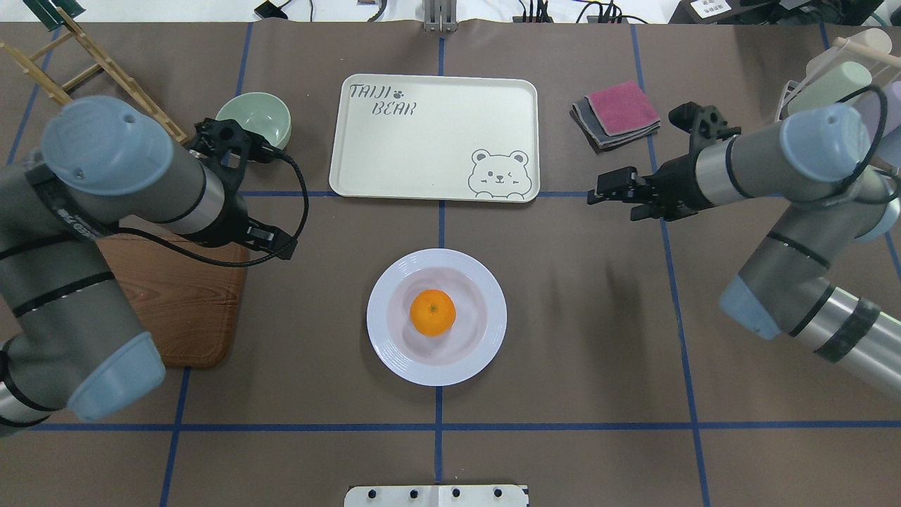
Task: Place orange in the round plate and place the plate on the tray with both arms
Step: 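Open the left gripper and withdraw it while the right arm reaches toward the plate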
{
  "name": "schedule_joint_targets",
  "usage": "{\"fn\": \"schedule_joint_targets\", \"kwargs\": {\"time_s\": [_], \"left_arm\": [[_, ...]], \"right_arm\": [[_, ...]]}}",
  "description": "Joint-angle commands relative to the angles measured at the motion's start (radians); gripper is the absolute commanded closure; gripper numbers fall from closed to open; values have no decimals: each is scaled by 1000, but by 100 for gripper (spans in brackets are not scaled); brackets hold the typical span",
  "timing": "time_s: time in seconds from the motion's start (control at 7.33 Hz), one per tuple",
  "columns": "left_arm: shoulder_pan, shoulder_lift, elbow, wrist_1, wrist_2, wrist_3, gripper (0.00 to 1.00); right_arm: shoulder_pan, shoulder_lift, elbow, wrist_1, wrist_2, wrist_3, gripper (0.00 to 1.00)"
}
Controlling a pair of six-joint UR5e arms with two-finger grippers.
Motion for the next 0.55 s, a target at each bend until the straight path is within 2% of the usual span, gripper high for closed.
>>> {"fn": "schedule_joint_targets", "kwargs": {"time_s": [0.0, 0.14, 0.27, 0.41], "left_arm": [[-104, 65, 3, 0, -71, 125, 1], [-136, 77, 10, 3, -71, 158, 1], [-144, 88, 7, 3, -72, 162, 1], [-144, 88, 7, 3, -72, 162, 1]], "right_arm": [[-200, -10, 18, 275, -286, 309, 0], [-312, -12, 46, 297, -465, 362, 1], [-363, -21, 67, 299, -537, 367, 3], [-370, -59, 116, 300, -579, 449, 2]]}}
